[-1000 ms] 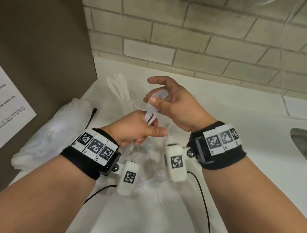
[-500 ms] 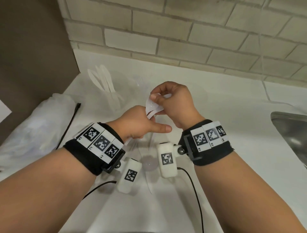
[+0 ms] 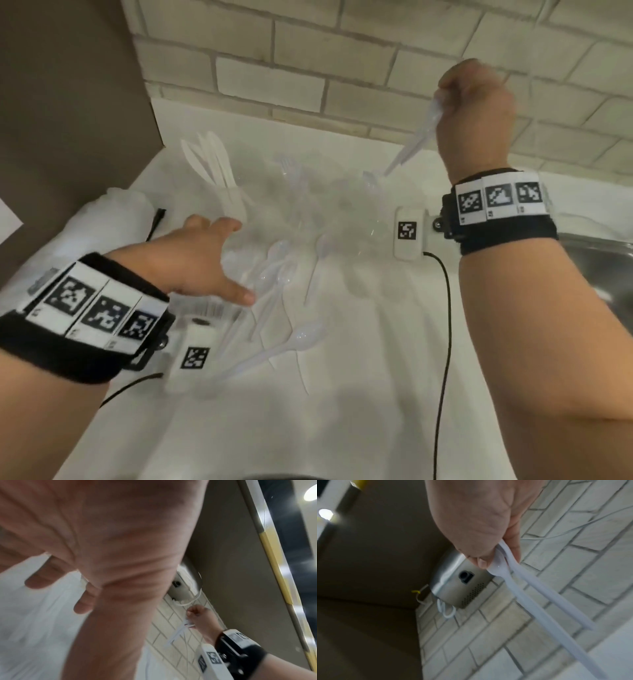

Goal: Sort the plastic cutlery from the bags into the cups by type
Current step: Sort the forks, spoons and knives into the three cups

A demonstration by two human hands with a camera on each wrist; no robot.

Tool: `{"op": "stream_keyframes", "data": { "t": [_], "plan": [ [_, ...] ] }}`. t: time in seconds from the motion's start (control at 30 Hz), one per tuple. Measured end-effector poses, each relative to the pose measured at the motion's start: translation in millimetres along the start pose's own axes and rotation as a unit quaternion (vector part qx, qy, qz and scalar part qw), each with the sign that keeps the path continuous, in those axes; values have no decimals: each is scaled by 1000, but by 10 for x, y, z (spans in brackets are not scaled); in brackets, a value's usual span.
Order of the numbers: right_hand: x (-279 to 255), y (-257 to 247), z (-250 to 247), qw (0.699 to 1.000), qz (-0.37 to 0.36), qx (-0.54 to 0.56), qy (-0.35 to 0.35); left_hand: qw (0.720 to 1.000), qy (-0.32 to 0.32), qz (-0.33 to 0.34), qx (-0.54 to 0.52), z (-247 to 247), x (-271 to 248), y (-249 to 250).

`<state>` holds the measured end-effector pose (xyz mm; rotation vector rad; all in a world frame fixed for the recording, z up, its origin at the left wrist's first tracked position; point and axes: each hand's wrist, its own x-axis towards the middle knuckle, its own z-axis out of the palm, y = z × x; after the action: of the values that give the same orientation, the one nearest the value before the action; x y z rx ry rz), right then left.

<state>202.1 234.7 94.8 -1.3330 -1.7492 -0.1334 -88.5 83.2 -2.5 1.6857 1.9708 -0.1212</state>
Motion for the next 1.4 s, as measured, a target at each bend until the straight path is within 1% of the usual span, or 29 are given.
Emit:
{"op": "stream_keyframes", "data": {
  "t": [0.07,0.13,0.2,0.27,0.33,0.37,0.4,0.47,0.5,0.53,0.57,0.6,0.67,0.7,0.73,0.8,0.83,0.87,1.0,1.03,1.1,1.17,1.2,1.23,1.27,1.33,1.4],
  "plan": [
    [-27,91,136,998,-20,-42,-32,999,-32,-26,35,87,-84,-51],
    [-110,142,308,993,-18,-80,-85,995,-54,-48,64,201,-181,-97],
    [-163,218,378,981,-4,-136,-142,991,-72,-59,95,299,-191,-70],
    [-218,242,457,971,18,-149,-187,987,-84,-83,112,374,-204,-111],
    [-267,217,490,967,43,-140,-206,983,-99,-96,117,410,-212,-151],
    [-301,178,492,969,38,-140,-201,983,-106,-97,117,421,-219,-170],
    [-343,114,480,972,14,-142,-185,982,-112,-96,116,430,-224,-182],
    [-463,-75,456,979,-60,-128,-146,983,-112,-80,119,450,-242,-166],
    [-550,-195,460,979,-91,-113,-146,985,-100,-62,123,462,-245,-136],
    [-648,-300,487,974,-115,-100,-170,987,-84,-40,131,471,-249,-92],
    [-756,-385,532,963,-128,-93,-220,987,-70,-19,140,477,-252,-39],
    [-863,-453,590,942,-133,-99,-291,987,-65,0,146,482,-253,19],
    [-1051,-517,695,876,-126,-137,-444,986,-75,25,149,508,-241,126],
    [-1124,-522,724,841,-111,-151,-507,985,-85,33,149,529,-230,167],
    [-1180,-518,735,811,-94,-160,-556,984,-94,38,146,554,-217,200],
    [-1250,-501,740,768,-84,-181,-609,985,-99,36,137,601,-196,238],
    [-1273,-487,745,758,-84,-191,-618,986,-95,32,132,616,-178,251],
    [-1291,-473,748,755,-81,-195,-621,988,-88,30,123,625,-159,257],
    [-1327,-420,669,758,-49,-159,-630,997,-45,25,54,612,-68,258],
    [-1334,-393,631,761,-28,-137,-633,998,-34,21,42,606,-50,249],
    [-1346,-339,533,761,39,-104,-639,999,-30,7,40,596,-35,223],
    [-1389,-300,447,740,109,-101,-656,998,-40,-2,49,582,-41,205],
    [-1433,-296,415,726,129,-94,-668,998,-45,-3,52,575,-43,204],
    [-1489,-308,399,719,138,-79,-677,997,-46,-1,54,569,-44,207],
    [-1547,-340,388,719,138,-60,-678,998,-46,4,53,563,-43,215],
    [-1646,-431,392,732,113,-33,-671,998,-47,17,37,555,-39,240],
    [-1708,-515,406,737,85,-13,-671,998,-43,37,7,527,-34,260]
  ]
}}
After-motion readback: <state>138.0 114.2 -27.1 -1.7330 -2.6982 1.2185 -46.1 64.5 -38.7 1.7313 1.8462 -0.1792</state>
